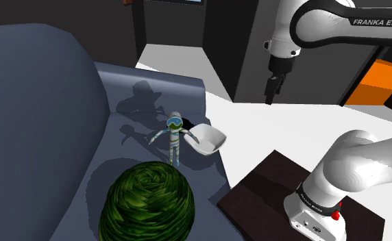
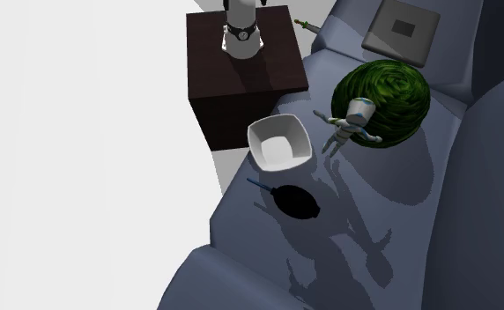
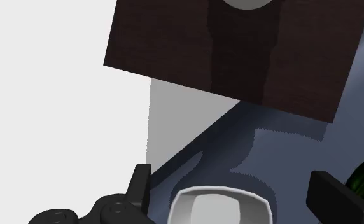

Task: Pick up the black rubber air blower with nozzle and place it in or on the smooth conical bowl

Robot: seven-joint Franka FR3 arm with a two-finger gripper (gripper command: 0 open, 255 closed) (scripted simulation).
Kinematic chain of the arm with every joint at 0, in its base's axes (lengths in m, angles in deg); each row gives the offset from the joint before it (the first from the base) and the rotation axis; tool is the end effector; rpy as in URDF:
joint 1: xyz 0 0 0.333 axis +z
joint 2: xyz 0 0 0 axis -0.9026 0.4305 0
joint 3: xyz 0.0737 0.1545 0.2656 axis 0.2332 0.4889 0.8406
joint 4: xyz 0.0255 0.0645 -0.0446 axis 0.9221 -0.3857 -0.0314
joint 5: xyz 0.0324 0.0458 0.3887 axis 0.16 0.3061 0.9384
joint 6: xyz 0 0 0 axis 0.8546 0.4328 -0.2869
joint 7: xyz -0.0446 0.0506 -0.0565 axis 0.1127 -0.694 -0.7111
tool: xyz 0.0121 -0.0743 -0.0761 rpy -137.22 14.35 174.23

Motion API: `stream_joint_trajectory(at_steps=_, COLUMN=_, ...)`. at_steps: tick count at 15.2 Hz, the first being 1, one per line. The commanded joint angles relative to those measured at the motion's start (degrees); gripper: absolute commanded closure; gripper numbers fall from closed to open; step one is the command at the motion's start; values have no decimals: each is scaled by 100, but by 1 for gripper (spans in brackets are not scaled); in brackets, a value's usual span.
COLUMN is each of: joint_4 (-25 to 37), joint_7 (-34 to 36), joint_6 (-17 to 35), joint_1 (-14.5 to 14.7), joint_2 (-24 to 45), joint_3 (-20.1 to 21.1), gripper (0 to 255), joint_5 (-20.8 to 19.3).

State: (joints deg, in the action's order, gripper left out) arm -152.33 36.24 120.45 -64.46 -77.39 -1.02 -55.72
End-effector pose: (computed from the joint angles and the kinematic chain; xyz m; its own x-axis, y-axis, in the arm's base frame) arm 0.3048 0.0061 0.5497 0.9775 0.1822 -0.1065 0.1925 -0.9766 0.0955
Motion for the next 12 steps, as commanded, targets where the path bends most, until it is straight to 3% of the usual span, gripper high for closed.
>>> stream_joint_trajectory(at_steps=1, joint_4=0, joint_7=0, joint_6=0, joint_1=0, joint_2=0, joint_3=0, gripper=0, joint_5=0)
stream_joint_trajectory(at_steps=12, joint_4=-263, joint_7=-827, joint_6=2432, joint_1=136, joint_2=1805, joint_3=-271, gripper=0, joint_5=-418)
